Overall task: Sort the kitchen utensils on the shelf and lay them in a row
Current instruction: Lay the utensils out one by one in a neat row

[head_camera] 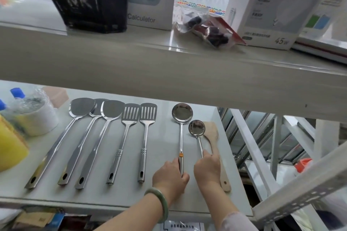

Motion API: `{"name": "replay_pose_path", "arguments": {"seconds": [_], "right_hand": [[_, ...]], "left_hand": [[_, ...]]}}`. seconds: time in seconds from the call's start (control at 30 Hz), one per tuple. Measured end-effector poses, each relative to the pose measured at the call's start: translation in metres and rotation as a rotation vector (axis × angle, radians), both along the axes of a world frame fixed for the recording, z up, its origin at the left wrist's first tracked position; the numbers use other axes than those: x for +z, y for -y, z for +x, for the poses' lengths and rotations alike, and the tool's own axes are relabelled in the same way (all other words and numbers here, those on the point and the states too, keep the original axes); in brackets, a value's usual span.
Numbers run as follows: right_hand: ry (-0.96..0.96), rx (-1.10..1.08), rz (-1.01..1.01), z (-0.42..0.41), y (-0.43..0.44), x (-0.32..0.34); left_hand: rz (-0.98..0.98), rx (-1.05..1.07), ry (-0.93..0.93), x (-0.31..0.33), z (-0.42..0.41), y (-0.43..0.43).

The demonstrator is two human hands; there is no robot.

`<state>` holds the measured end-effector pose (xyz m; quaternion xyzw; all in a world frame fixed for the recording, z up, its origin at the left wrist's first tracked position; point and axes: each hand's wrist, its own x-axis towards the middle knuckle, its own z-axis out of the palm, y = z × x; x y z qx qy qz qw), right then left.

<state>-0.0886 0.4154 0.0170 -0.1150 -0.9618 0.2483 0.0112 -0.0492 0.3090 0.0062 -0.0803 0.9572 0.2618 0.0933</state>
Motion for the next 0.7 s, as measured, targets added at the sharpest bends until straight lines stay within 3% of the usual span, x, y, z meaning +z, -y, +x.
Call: {"name": "replay_pose_path", "arguments": {"seconds": [0.13, 0.23, 0.43, 0.6, 0.7], "right_hand": [[0.039, 0.002, 0.039, -0.001, 0.003, -0.007], [0.042, -0.011, 0.099, -0.001, 0.007, -0.005], [-0.214, 0.038, 0.055, -0.001, 0.067, 0.006], [-0.325, 0.397, 0.034, 0.020, 0.171, 0.010], [-0.223, 0.591, 0.025, 0.045, 0.232, 0.006]], "left_hand": [[0.022, -0.063, -0.055, 0.004, 0.011, 0.019], [0.060, -0.035, -0.215, 0.010, 0.026, 0.052], [-0.006, 0.164, -0.584, 0.010, 0.055, 0.171], [-0.136, 0.332, -0.543, 0.006, 0.075, 0.273], [-0.174, 0.339, -0.404, -0.004, 0.085, 0.308]]}}
